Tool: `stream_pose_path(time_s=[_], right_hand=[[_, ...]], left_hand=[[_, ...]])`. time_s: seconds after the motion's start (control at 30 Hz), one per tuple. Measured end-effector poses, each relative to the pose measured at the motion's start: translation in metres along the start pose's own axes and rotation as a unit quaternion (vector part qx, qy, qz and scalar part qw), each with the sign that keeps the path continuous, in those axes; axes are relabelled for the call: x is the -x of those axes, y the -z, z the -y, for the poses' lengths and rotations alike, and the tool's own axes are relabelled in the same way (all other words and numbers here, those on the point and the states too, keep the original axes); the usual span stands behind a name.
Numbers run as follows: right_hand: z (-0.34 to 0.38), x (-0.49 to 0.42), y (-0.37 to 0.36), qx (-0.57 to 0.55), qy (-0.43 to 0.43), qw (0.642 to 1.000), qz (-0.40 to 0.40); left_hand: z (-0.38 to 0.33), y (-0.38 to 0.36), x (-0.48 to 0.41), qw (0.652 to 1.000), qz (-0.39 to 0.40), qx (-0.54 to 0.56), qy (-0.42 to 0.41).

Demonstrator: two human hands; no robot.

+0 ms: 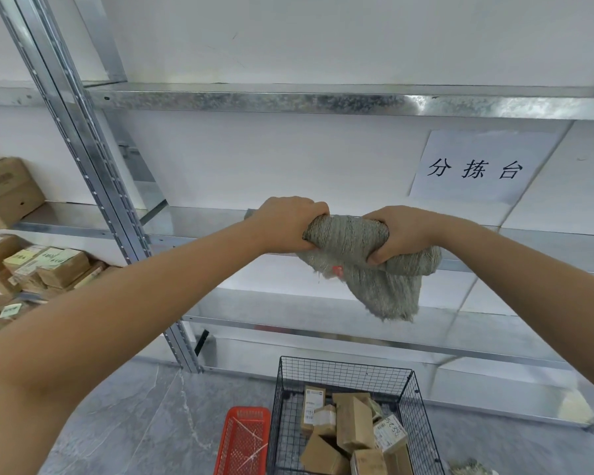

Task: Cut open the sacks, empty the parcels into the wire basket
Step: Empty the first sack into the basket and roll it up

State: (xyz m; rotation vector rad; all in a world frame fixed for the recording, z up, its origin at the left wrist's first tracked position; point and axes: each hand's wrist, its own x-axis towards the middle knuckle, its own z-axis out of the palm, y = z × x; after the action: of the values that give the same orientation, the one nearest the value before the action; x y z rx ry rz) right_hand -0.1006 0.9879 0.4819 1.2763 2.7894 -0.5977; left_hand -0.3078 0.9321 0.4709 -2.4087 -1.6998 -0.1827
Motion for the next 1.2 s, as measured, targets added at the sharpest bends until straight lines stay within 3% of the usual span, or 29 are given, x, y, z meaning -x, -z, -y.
stream_pose_path(time_s=[0.1, 0.23, 0.6, 0.67, 0.77, 0.87, 1.0, 1.1, 1.2], right_hand=[[0.002, 0.002, -0.006, 0.094, 0.024, 0.991, -0.092], [0.003, 0.004, -0.012, 0.180, 0.037, 0.971, -0.155], [-0.010, 0.004, -0.027, 0.280, 0.150, 0.892, -0.320], [-0.012, 0.001, -0.024, 0.250, 0.142, 0.909, -0.302], [-0.008, 0.003, -0.017, 0.173, 0.059, 0.973, -0.139], [-0.009, -0.001, -0.004, 0.181, -0.003, 0.982, -0.056], [-0.010, -0.002, 0.006, 0.067, -0.016, 0.997, 0.025], [-0.009, 0.001, 0.004, 0.009, -0.003, 1.000, 0.023], [-0.010, 0.001, -0.001, 0.034, -0.001, 0.999, -0.028]], left_hand=[[0.002, 0.004, -0.003, 0.998, 0.057, 0.032, 0.010], [0.006, 0.016, -0.009, 0.971, 0.167, 0.172, 0.015], [0.004, 0.007, -0.011, 0.950, 0.203, 0.236, 0.039], [0.005, 0.008, -0.011, 0.959, 0.172, 0.221, 0.040], [0.006, 0.009, -0.008, 0.984, 0.098, 0.147, 0.029], [0.004, 0.006, -0.004, 0.993, 0.035, 0.111, 0.022], [0.002, 0.004, -0.001, 0.998, -0.017, 0.067, 0.007], [0.000, -0.001, 0.001, 0.997, -0.051, 0.056, 0.011], [-0.001, -0.004, 0.003, 0.998, -0.044, 0.054, -0.011]])
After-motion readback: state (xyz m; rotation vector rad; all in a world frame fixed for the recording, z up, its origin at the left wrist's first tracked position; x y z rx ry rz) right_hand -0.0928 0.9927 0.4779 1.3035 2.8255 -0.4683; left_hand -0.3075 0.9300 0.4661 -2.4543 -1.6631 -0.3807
